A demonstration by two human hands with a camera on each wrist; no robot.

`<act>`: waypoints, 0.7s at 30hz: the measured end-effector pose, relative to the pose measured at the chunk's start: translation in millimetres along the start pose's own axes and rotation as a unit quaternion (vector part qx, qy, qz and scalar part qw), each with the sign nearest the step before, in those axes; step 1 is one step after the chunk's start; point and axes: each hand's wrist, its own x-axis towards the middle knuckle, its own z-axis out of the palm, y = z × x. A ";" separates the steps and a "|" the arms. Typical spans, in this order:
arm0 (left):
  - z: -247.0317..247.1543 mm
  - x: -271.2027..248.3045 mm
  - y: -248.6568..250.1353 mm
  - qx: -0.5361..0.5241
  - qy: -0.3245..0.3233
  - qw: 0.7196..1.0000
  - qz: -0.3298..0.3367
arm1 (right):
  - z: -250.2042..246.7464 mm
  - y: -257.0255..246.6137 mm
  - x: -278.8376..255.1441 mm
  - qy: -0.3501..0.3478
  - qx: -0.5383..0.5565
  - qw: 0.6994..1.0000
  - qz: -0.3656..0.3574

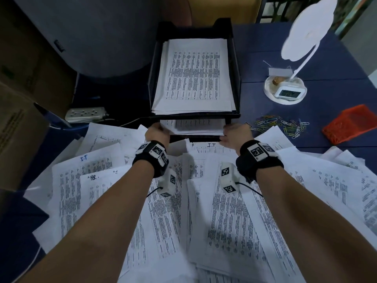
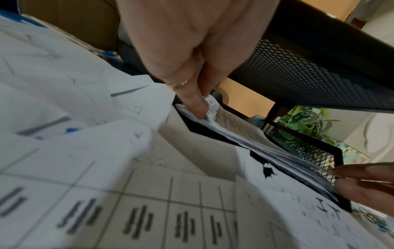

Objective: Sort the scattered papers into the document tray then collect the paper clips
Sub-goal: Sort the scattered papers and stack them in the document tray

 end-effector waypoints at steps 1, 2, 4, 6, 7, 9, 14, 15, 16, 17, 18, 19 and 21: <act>0.1 -3.6 -0.1 0.013 0.005 1.000 0.016 | -4.3 2.3 -4.9 0.002 -0.007 1.000 -0.002; -1.0 -11.0 0.5 0.006 0.006 1.000 0.024 | -9.8 6.0 -8.7 0.011 -0.017 1.000 -0.010; -0.4 -26.3 -2.2 -0.014 0.017 0.998 0.051 | -23.0 19.6 -13.0 0.069 -0.082 0.993 -0.041; 4.4 -40.9 -6.4 0.000 0.017 0.997 0.076 | -41.3 33.4 -22.2 0.123 -0.182 0.974 -0.057; 8.4 -48.9 -8.3 0.007 0.004 0.996 0.094 | -50.7 40.6 -26.2 0.145 -0.224 0.963 -0.043; 16.4 -69.9 -7.6 0.016 -0.043 0.991 0.129 | -70.5 54.0 -35.2 0.175 -0.273 0.946 -0.007; 47.3 -125.8 -3.5 0.078 -0.159 0.960 0.218 | -108.3 83.8 -54.6 0.222 -0.382 0.889 0.121; 54.3 -133.8 -2.0 0.091 -0.179 0.954 0.223 | -114.8 87.5 -59.9 0.230 -0.382 0.882 0.155; 62.0 -139.7 -1.1 0.117 -0.192 0.948 0.224 | -121.8 92.1 -63.1 0.234 -0.381 0.877 0.176; 69.7 -143.7 -0.8 0.146 -0.194 0.944 0.223 | -127.5 95.8 -67.3 0.229 -0.379 0.875 0.194; 76.2 -146.1 -0.7 0.179 -0.189 0.941 0.216 | -132.5 100.8 -69.5 0.217 -0.379 0.876 0.204; 82.0 -147.4 -1.7 0.200 -0.180 0.941 0.205 | -136.2 104.9 -72.3 0.202 -0.379 0.879 0.208; 91.1 -148.0 -3.4 0.214 -0.178 0.944 0.179 | -141.5 110.9 -76.8 0.188 -0.383 0.882 0.201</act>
